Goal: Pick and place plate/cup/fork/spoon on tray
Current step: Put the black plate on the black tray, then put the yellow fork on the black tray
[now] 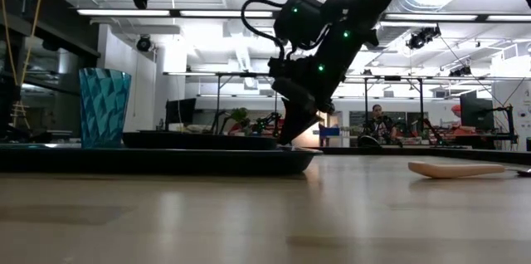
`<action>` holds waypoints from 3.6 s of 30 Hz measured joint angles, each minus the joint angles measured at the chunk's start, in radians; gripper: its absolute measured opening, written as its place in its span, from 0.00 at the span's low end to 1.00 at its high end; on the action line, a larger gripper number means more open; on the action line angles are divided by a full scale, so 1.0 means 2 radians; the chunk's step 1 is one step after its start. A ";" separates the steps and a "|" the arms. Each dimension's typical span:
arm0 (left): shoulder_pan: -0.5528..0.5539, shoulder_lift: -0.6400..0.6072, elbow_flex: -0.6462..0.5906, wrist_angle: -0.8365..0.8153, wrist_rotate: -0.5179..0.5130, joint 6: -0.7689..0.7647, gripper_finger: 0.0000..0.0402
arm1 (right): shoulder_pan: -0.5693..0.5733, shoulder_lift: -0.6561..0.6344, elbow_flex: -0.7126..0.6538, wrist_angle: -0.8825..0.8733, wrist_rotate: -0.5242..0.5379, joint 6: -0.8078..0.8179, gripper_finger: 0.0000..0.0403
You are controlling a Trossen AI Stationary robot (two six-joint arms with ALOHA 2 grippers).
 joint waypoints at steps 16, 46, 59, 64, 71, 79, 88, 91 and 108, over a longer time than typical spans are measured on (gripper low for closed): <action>0.000 0.000 0.000 -0.001 0.000 0.003 0.50 | 0.000 0.000 0.000 0.021 -0.004 -0.015 0.00; 0.000 0.000 0.000 -0.003 0.000 0.004 0.50 | 0.000 0.000 0.000 0.001 -0.001 -0.026 0.00; 0.000 0.000 0.000 -0.002 0.000 0.004 0.50 | 0.000 0.028 0.000 0.039 -0.017 -0.028 0.00; 0.000 0.000 0.000 -0.002 0.000 0.004 0.50 | 0.000 0.028 0.000 0.050 -0.019 -0.028 0.00; 0.000 0.000 0.000 -0.002 0.000 0.004 0.50 | 0.000 0.028 0.000 0.053 -0.019 -0.030 0.00; 0.000 0.000 0.000 -0.003 0.000 0.004 0.50 | 0.000 0.012 0.000 0.002 -0.018 -0.062 0.00; 0.000 0.000 0.000 -0.006 0.000 0.004 0.50 | 0.021 -0.122 -0.008 -0.107 -0.019 -0.055 0.00; 0.000 0.000 0.000 -0.008 0.000 0.001 0.50 | 0.041 -0.161 -0.036 -0.116 -0.059 -0.017 0.00; -0.001 0.000 0.000 0.004 0.000 0.004 0.50 | 0.177 -0.235 -0.082 -0.168 -0.132 0.150 0.39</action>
